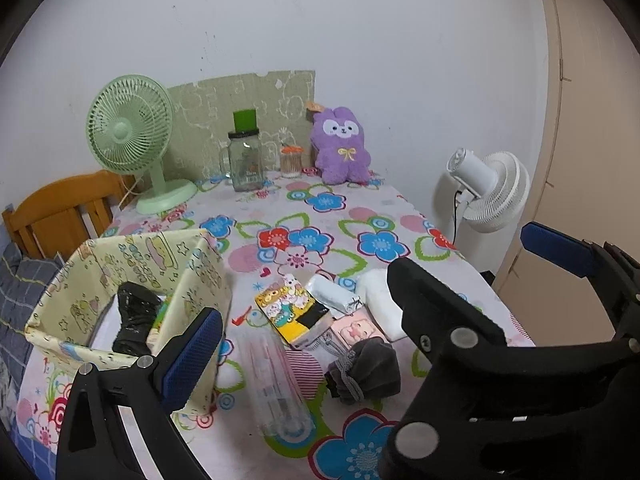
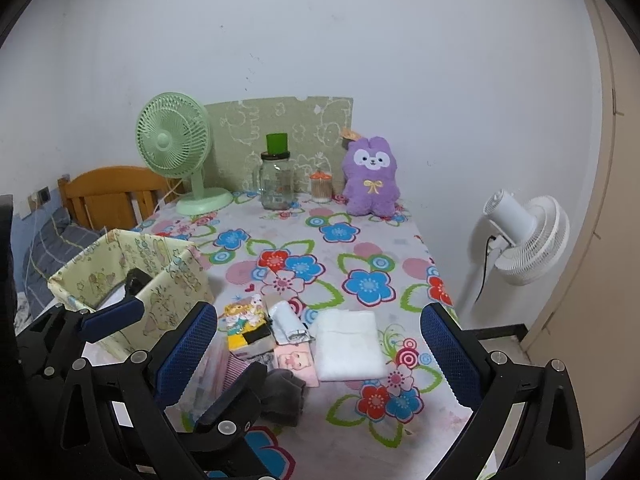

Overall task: Organize soft objects
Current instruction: 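Withdraw both tools from the box and move back to the item pile, then grasp the yellow snack bag with the left tool while the right tool grasps the white towel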

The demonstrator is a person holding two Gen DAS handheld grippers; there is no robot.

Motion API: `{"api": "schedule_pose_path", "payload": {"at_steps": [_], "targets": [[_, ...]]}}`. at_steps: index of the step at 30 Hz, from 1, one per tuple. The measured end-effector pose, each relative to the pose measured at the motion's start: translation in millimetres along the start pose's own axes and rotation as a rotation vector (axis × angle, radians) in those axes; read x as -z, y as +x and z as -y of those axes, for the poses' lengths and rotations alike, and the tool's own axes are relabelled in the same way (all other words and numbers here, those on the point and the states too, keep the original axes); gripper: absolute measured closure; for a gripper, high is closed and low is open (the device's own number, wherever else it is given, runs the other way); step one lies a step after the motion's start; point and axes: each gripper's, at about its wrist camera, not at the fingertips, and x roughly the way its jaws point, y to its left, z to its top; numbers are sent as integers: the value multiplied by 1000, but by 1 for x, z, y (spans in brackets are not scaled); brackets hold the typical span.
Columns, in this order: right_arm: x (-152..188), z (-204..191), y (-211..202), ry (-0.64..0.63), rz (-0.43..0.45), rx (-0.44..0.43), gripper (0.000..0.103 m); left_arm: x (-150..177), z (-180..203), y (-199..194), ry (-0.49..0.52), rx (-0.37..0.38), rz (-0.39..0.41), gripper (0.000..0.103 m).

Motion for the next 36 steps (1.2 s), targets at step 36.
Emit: {"api": "schedule_pose_path", "payload": {"at_steps": [36], "targets": [[19, 37, 110, 93, -191, 15, 1, 1, -13, 118, -45, -71, -253, 12]]}}
